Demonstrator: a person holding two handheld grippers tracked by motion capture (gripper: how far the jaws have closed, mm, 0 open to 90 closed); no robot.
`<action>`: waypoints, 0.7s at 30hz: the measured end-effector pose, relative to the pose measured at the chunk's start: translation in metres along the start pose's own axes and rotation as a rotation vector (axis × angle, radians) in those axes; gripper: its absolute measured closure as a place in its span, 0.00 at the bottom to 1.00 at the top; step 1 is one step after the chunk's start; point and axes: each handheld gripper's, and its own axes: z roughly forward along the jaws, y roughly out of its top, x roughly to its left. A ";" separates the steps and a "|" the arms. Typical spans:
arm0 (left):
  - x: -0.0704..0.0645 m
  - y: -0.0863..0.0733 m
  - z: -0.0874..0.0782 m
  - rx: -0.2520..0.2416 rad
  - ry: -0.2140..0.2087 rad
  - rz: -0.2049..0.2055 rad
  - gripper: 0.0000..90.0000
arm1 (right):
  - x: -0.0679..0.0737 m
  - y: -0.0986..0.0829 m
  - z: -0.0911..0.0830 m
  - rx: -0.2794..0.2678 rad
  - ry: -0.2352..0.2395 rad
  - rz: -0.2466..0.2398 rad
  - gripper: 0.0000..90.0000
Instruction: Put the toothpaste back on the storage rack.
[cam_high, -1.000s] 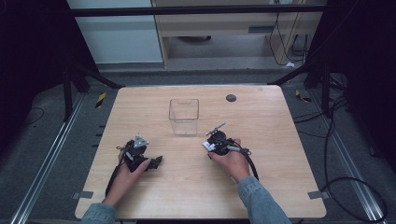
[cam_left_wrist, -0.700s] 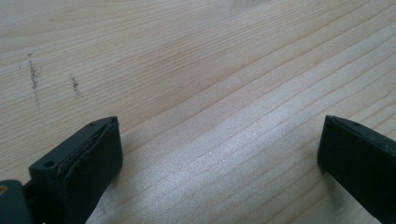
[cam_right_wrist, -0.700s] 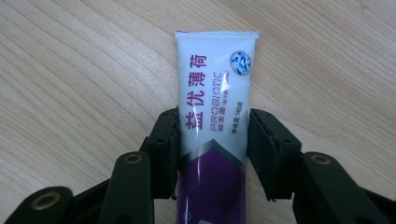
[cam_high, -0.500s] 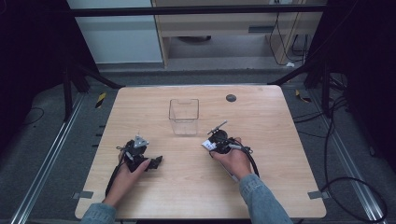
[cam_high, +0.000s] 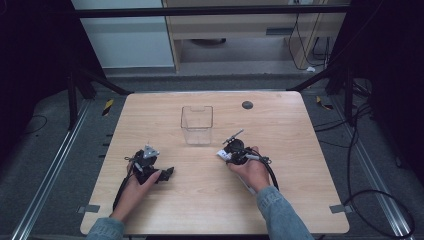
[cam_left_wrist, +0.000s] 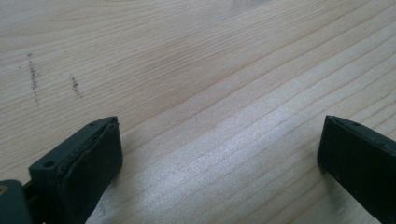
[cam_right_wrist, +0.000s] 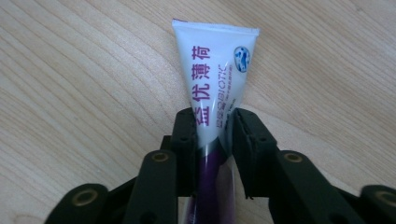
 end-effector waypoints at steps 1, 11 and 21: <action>0.000 0.000 0.000 0.000 0.000 0.000 0.00 | 0.000 0.000 0.000 0.000 0.000 0.000 0.80; 0.000 0.000 0.000 0.000 -0.001 0.000 0.00 | -0.005 -0.004 -0.007 -0.042 0.032 0.038 0.87; 0.000 0.000 0.000 0.000 -0.001 0.001 0.00 | -0.011 -0.003 -0.030 -0.148 0.018 0.077 0.88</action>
